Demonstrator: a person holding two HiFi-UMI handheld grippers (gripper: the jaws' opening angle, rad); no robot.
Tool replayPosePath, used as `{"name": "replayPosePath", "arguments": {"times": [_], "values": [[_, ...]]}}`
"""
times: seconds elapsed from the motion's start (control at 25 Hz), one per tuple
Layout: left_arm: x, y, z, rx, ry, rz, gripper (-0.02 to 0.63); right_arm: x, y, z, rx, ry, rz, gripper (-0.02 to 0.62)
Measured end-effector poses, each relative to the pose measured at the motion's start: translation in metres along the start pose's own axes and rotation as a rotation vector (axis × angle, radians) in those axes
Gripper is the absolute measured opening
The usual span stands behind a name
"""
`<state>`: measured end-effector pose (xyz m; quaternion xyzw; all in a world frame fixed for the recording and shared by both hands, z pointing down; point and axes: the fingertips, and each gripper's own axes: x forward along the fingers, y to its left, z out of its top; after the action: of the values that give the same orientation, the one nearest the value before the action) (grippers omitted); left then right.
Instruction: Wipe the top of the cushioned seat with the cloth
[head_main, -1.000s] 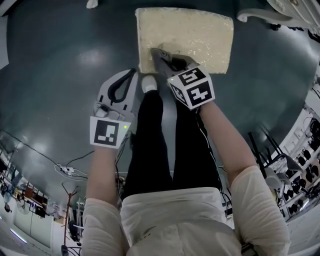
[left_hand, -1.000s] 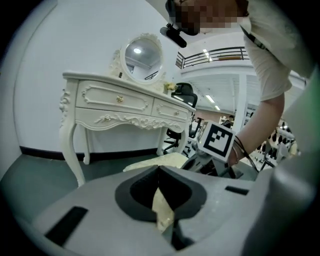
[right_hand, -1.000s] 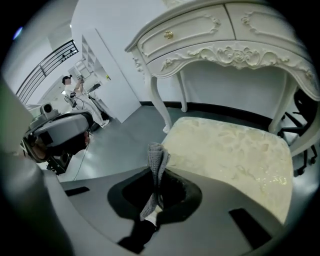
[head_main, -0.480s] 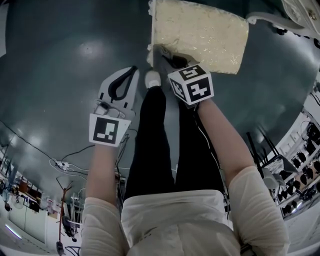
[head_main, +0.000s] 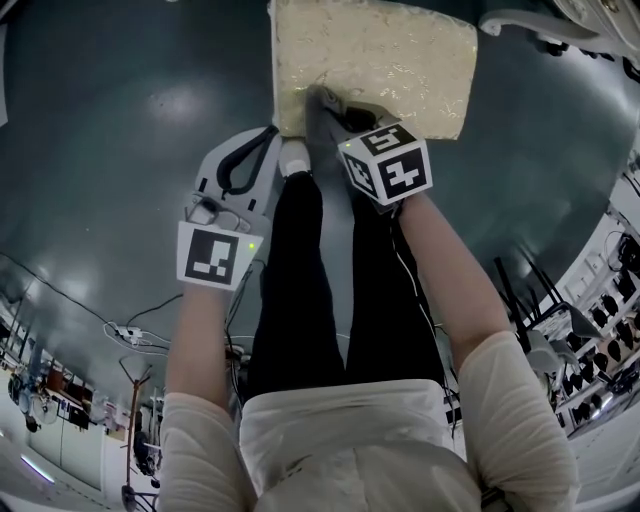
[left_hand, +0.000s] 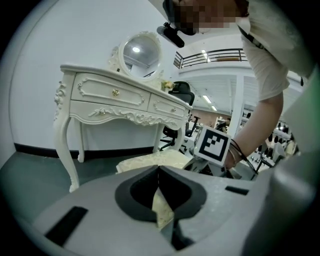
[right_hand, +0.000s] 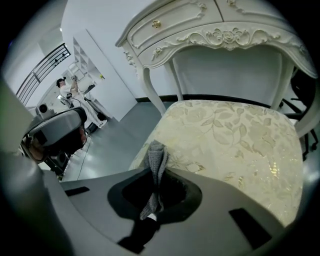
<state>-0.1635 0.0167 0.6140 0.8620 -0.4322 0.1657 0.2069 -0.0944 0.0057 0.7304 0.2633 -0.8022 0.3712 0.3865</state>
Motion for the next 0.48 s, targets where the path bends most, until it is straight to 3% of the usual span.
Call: {"name": "replayPosePath", "arguments": {"times": [0.48], "values": [[0.056,-0.052,0.023,0.018,-0.006,-0.041,0.003,-0.044,-0.069,-0.026,0.042,-0.009,-0.05,0.031]]}}
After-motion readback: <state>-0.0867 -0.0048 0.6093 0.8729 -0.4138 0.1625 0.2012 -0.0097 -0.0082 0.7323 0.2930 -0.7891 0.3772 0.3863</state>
